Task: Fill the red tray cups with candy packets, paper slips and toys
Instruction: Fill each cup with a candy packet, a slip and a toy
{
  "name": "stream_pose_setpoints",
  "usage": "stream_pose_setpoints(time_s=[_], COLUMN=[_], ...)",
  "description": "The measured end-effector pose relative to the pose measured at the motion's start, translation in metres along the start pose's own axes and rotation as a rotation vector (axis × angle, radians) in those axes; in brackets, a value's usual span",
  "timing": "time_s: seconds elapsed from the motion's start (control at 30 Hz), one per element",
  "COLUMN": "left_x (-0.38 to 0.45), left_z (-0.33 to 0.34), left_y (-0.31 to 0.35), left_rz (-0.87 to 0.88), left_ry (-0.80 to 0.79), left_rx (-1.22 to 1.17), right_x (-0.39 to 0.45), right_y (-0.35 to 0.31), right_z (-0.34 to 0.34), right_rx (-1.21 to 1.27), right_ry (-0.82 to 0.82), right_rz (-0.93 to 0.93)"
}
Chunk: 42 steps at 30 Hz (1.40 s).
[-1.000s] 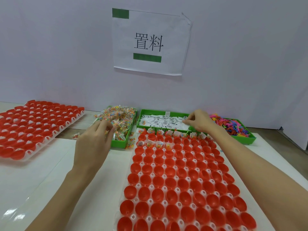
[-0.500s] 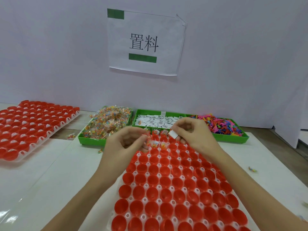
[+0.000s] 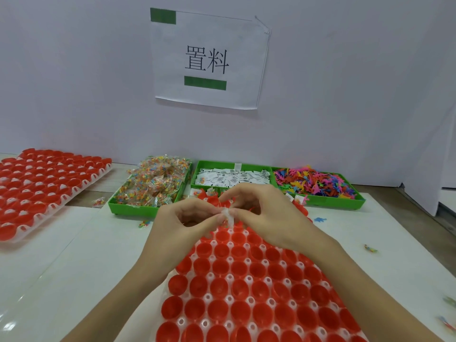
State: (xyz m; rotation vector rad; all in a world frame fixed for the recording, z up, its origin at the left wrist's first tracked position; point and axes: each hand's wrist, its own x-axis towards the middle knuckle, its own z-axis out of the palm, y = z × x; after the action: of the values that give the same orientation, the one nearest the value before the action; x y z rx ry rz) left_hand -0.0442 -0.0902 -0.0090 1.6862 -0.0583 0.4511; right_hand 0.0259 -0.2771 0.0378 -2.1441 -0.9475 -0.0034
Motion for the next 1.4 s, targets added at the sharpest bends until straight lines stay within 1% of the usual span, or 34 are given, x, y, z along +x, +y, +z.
stream_pose_setpoints(time_s=[0.07,0.2,0.3,0.43,0.53,0.6,0.67,0.87,0.93,1.0,1.13,1.4], left_x=[0.001,0.000,-0.001,-0.001,-0.002,-0.001,0.000,0.002,0.003,0.003,0.003,0.005], left_z=[-0.001,-0.001,0.001,0.002,0.002,0.001,-0.001,-0.005,-0.005,-0.005,-0.005,-0.007], left_y=[0.000,0.002,0.002,0.003,0.003,0.002,0.001,0.000,0.001,0.001,0.001,-0.004], left_rz=[0.000,-0.019,-0.020,-0.010,-0.011,-0.025,-0.040,-0.058,-0.047,-0.043,-0.034,-0.030], left_ry=[-0.005,-0.049,-0.060,-0.060,-0.041,-0.023,-0.012,0.005,0.019,0.011,0.003,0.005], left_rx=[0.010,-0.057,-0.014,0.020,0.067,0.064,0.049,0.057,0.045,0.051,0.076,0.069], right_x=[0.002,0.002,0.001,0.001,0.006,0.010,0.012,-0.005,-0.010,-0.011,-0.004,0.008], right_y=[-0.001,0.001,0.004,0.006,0.015,0.030,0.054,0.156,0.184,0.203,0.224,0.236], right_z=[0.000,0.004,0.003,-0.004,-0.014,-0.029,-0.049,-0.110,-0.125,-0.134,-0.136,-0.138], right_rx=[0.010,0.014,0.049,0.216,0.214,0.170,0.080,-0.314,-0.384,-0.395,-0.482,-0.414], right_ry=[-0.019,-0.061,-0.077,-0.109,-0.070,0.022,0.157,0.620,0.700,0.695,0.589,0.555], right_rz=[0.010,0.027,0.057,0.145,0.174,0.206,0.263,0.496,0.542,0.590,0.632,0.769])
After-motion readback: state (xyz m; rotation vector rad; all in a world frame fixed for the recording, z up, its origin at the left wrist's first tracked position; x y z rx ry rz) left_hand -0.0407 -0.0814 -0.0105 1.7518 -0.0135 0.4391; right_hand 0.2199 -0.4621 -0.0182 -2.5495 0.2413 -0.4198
